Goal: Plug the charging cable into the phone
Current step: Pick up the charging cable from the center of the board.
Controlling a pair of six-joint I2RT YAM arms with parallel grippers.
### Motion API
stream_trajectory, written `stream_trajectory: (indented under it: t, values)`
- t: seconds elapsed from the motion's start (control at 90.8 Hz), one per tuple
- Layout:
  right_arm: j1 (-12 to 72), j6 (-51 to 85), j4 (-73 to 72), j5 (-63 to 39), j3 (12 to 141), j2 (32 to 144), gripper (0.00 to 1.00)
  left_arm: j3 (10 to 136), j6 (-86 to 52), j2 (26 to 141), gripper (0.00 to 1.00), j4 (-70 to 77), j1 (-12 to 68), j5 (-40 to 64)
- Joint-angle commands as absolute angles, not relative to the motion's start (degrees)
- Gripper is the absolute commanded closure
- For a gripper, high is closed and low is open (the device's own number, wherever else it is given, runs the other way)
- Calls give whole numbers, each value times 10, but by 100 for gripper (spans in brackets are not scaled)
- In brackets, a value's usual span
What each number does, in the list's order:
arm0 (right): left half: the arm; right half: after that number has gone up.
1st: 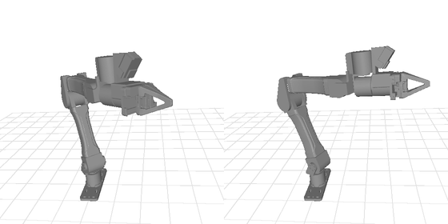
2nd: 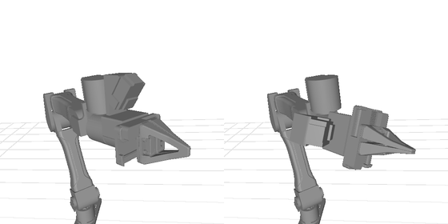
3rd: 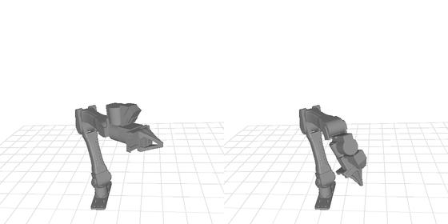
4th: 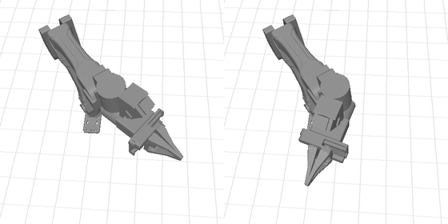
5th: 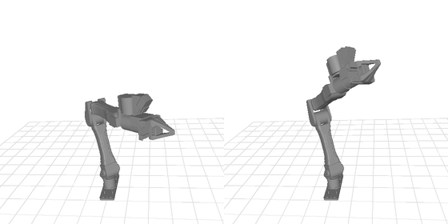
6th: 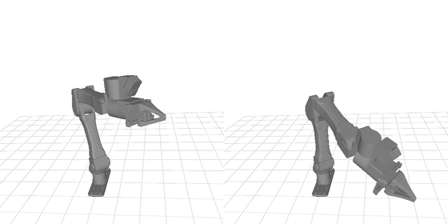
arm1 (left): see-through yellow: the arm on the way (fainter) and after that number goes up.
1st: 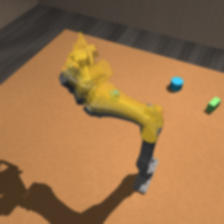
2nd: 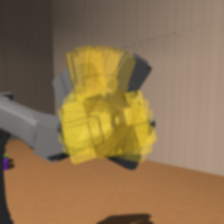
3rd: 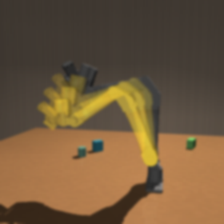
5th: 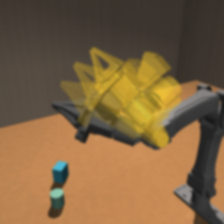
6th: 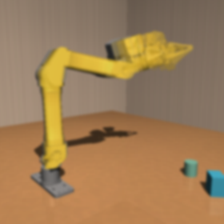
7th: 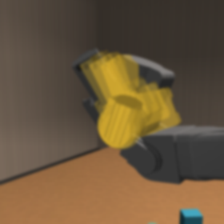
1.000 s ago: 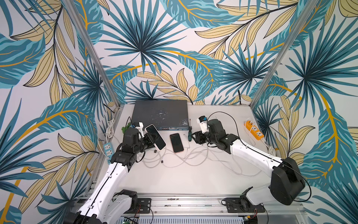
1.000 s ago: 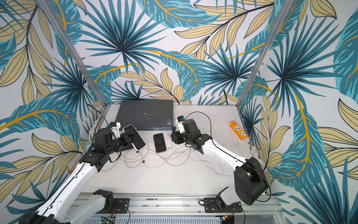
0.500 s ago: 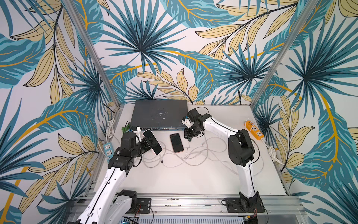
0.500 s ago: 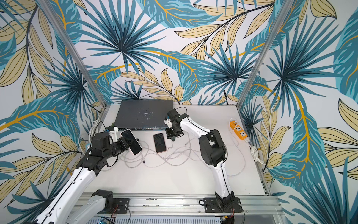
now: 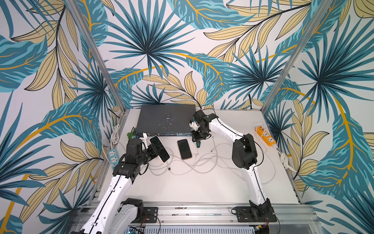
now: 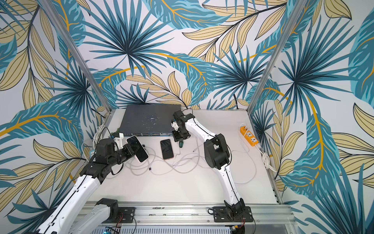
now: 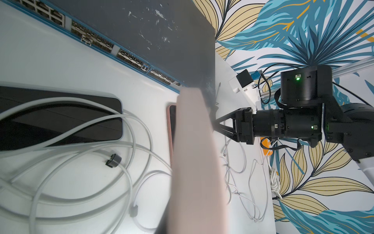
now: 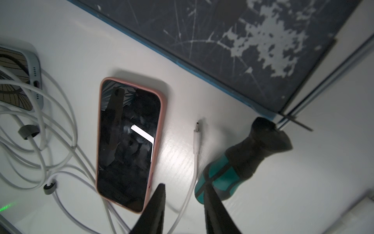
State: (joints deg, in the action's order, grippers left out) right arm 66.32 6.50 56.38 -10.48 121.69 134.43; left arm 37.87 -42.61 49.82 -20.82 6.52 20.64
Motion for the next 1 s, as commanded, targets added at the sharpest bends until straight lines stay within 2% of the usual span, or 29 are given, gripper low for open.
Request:
stream_trajectory:
  t: [0.0,0.364,0.992]
  values:
    - [673,88,596,-84,1256,1380,65,377,-417,487,100,-175,61,215]
    - [682,98,632,-27,1301,1431,68,379,-413,487,100,-180,60,218]
    - [685,102,621,-43,1304,1456,72,378,-413,490,100,-177,58,220]
